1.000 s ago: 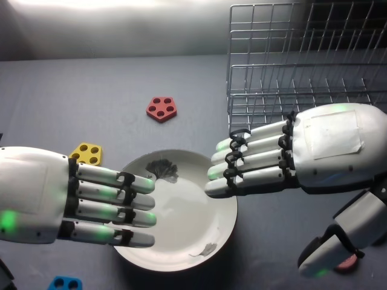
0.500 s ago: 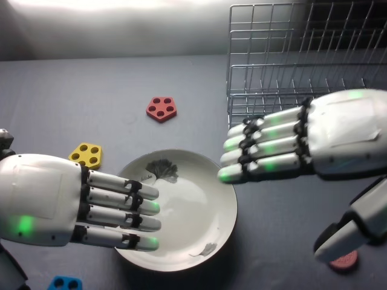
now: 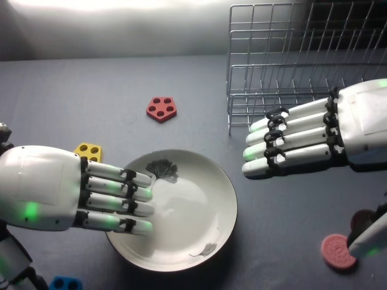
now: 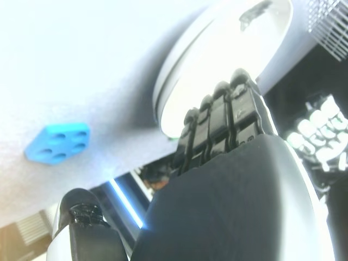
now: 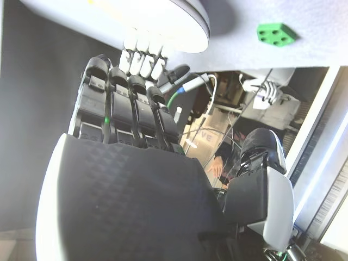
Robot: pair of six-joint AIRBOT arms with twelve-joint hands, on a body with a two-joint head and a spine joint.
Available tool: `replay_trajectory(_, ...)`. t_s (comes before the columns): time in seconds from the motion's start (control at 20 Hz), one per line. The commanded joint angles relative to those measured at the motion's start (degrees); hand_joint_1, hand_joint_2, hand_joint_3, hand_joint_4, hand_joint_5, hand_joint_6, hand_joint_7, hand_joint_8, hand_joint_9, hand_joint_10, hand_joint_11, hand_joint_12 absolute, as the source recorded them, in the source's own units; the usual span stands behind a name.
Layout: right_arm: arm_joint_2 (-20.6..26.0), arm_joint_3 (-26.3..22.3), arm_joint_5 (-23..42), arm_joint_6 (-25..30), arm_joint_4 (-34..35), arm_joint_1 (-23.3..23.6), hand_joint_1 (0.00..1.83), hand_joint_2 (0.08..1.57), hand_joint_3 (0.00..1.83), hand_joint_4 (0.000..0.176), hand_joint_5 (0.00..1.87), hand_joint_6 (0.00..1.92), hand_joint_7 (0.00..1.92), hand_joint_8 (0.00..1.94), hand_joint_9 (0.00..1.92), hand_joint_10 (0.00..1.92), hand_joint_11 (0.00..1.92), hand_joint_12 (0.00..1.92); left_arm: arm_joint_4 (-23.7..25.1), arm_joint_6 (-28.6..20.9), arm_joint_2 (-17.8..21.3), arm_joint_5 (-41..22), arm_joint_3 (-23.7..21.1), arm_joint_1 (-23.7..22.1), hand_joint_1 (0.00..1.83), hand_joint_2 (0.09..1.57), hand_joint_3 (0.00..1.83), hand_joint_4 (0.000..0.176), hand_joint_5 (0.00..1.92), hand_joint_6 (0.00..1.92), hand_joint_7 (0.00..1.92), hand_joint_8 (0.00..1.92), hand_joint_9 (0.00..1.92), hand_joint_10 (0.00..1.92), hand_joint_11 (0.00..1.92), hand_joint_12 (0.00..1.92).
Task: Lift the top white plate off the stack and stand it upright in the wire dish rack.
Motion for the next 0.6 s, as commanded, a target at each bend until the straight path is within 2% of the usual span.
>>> replay_trajectory(0.0, 0.5, 0.1, 4.4, 0.3, 3.8, 0.7, 0.10, 0.98, 0.00, 0.000, 0.00, 0.00, 0.01, 0.00, 0.04, 0.01, 0.06, 0.04, -3.0, -0.4, -0.3, -3.6, -0.1, -0.9, 0.11, 0.84, 0.00, 0.000, 0.01, 0.00, 0.01, 0.01, 0.01, 0.01, 0.03, 0.01)
replay_trajectory(0.35, 0.7, 0.2, 4.4, 0.3, 3.2, 0.4, 0.08, 0.99, 0.00, 0.000, 0.00, 0.00, 0.02, 0.01, 0.04, 0.01, 0.06, 0.03, -0.8, -2.1, -0.9, -4.1, 2.4, -0.6, 0.12, 0.85, 0.00, 0.000, 0.00, 0.00, 0.02, 0.00, 0.01, 0.00, 0.02, 0.01)
replay_trajectory(0.55, 0.7, -0.3, 4.9, -1.3, 5.2, 0.3, 0.04, 1.00, 0.00, 0.000, 0.00, 0.00, 0.01, 0.00, 0.03, 0.00, 0.05, 0.03, -0.8, -2.5, -1.3, -4.3, 3.5, 0.0, 0.13, 0.85, 0.00, 0.000, 0.00, 0.00, 0.00, 0.00, 0.00, 0.00, 0.00, 0.00)
